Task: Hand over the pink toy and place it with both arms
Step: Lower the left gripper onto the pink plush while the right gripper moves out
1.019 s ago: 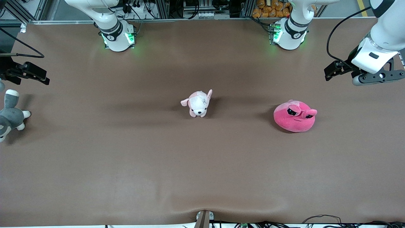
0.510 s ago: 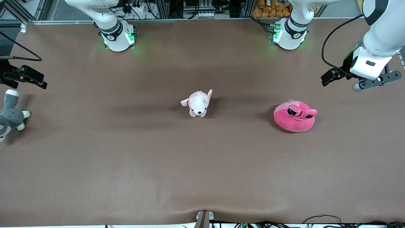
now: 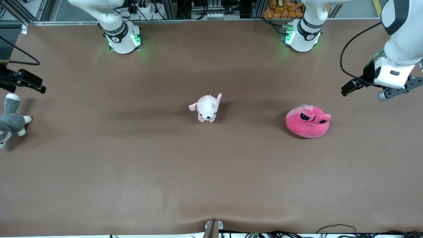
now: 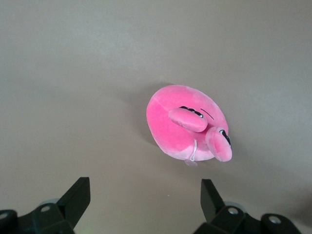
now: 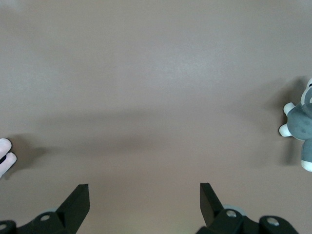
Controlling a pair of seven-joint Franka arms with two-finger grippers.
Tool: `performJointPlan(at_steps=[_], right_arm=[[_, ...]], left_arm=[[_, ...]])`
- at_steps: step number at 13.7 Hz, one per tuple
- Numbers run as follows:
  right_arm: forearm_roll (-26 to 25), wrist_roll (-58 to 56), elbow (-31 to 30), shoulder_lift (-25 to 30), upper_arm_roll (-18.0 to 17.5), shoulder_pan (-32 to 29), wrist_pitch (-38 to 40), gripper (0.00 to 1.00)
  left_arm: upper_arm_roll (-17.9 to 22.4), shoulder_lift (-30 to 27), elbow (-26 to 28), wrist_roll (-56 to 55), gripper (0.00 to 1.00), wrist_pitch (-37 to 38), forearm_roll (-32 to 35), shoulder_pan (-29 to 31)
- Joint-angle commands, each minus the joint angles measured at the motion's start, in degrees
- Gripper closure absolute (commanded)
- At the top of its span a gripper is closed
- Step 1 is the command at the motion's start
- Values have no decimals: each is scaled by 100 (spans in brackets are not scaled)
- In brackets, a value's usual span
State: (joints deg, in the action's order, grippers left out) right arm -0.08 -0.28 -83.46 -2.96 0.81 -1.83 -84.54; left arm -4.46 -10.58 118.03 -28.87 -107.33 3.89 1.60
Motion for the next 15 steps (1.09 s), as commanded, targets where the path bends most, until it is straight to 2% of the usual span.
performJointPlan(at_steps=[1,6,10,15], right_arm=[[8,-51,146,-55,-54,-20,70,0],[-10,28,163,-64,-63,-11,69,0],[78,229,154,-64,-89,15,78,0],[87,1362,154,-64,-98,288,87,0]], left_arm=[[-46,-84,150,-513,0,-104,41,59],[-46,47,159,-1251,0,-130,24,77],[-55,389,141,-2603,0,-227,-213,51],[-55,890,141,-4562,0,-683,-785,7]])
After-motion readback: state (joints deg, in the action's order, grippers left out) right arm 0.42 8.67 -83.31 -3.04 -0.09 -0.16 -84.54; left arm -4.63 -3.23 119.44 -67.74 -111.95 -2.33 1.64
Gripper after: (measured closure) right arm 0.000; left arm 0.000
